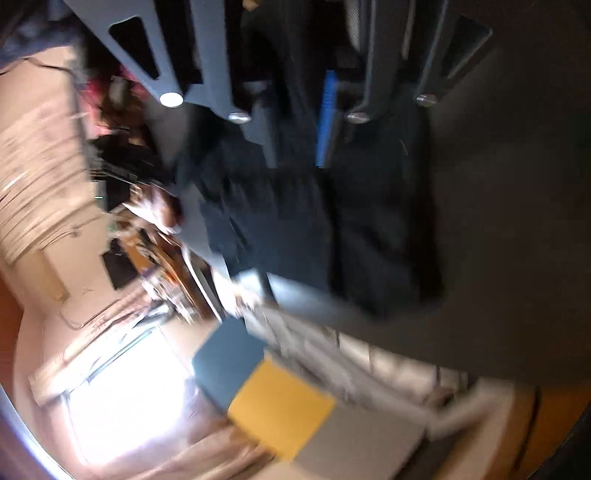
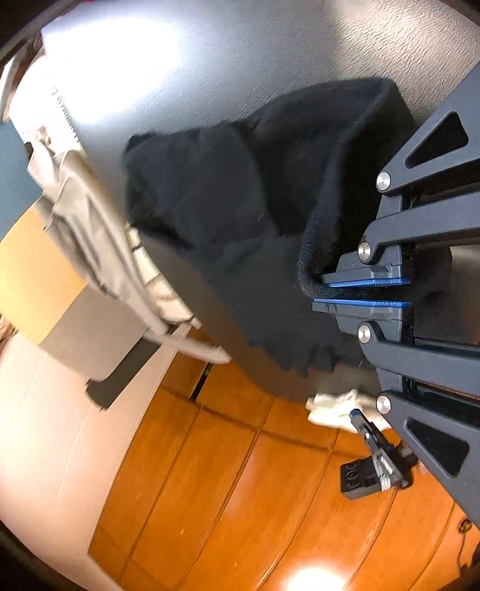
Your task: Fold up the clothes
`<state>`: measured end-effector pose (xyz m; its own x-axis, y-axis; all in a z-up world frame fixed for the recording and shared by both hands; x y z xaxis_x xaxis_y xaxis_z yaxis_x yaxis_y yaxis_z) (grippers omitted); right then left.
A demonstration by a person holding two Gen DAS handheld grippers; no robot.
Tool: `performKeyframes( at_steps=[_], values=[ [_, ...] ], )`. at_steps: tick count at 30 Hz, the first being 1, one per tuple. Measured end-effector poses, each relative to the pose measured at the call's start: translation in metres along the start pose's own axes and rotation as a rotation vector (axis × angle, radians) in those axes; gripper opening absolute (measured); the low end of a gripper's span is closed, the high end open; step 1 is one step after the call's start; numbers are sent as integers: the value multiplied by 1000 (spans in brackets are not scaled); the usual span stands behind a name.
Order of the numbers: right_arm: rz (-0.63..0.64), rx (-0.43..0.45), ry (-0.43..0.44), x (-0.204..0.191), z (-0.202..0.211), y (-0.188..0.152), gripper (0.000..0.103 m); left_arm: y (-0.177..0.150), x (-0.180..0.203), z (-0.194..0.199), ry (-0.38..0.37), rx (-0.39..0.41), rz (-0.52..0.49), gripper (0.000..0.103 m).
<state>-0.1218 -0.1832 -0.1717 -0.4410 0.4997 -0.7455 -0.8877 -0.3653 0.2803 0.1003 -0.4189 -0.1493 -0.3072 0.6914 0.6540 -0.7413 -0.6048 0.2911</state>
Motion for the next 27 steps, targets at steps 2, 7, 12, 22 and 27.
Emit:
performKeyframes(
  at_steps=[2,7,12,22,27],
  values=[
    [-29,-5,4,11,-2,-7,6,-12,-14,-10,-2,-49,36,26],
    [-70,-6,-3,30,-2,-21,6,-47,-15,-30,-45,-138,42,39],
    [-62,-17,-7,33,-5,-25,6,-65,-18,-38,-39,-135,47,40],
    [-67,-11,38,28,0,-34,7,-71,2,-55,31,-149,-18,3],
    [-68,4,115,20,12,-39,7,-77,11,-18,-228,-30,45,4]
  ],
)
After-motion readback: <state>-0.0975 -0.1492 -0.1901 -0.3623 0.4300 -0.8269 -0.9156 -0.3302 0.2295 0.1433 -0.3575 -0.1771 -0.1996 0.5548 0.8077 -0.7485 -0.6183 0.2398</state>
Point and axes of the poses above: each gripper's, at about its wrist camera, not at the fingertips, and z roughly against the way its jaws point, x to its right, y to its top, the point moved 5 cm from there along -z, roughly the way its jaws point, and after that the axes turned 9 degrees about -x, right-handed, at the moved point
